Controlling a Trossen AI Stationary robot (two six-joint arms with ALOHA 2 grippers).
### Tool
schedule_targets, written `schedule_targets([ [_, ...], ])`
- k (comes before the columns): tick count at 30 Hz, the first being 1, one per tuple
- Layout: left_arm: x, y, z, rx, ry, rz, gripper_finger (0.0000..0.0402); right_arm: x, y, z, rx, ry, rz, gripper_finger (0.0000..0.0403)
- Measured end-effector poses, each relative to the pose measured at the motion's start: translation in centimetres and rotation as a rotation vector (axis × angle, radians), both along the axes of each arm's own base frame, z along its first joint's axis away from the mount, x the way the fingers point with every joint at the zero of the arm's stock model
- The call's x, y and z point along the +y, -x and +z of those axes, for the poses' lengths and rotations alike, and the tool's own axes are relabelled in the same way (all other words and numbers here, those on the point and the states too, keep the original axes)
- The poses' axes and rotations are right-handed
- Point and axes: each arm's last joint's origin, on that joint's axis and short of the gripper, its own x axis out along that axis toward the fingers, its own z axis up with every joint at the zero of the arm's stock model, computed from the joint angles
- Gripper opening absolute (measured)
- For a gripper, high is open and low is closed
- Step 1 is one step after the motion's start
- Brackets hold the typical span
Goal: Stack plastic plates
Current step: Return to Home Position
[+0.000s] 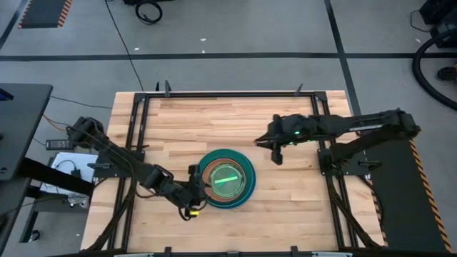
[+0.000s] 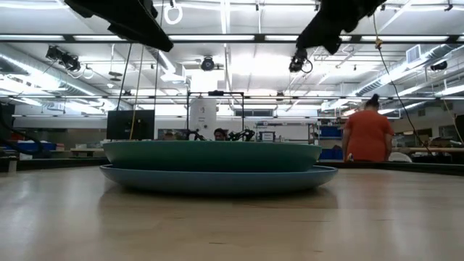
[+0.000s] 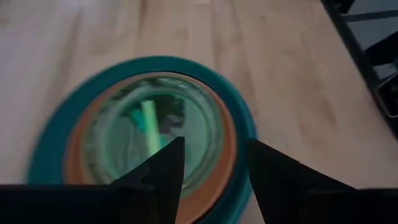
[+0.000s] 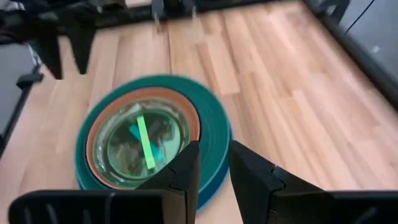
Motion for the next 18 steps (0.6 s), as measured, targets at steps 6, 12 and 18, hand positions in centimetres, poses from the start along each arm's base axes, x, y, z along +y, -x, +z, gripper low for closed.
schedule_targets([
  [6, 1.9, 1.3, 1.7, -0.034, -0.069, 0.016, 0.0176, -0.1, 3.9, 2.3, -0.105, 0.023, -0.013, 0.0094],
  [12, 4.9, 4.2, 1.0, -0.114, -0.034, 0.055, 0.0176, 0.0, 7.5, 4.7, -0.248, 0.064, -0.063, 0.0094],
  [18, 7.9, 7.7, 0.0, -0.293, 0.07, 0.122, 0.0176, 0.1, 9.6, 5.5, -0.331, 0.096, -0.111, 0.0094],
])
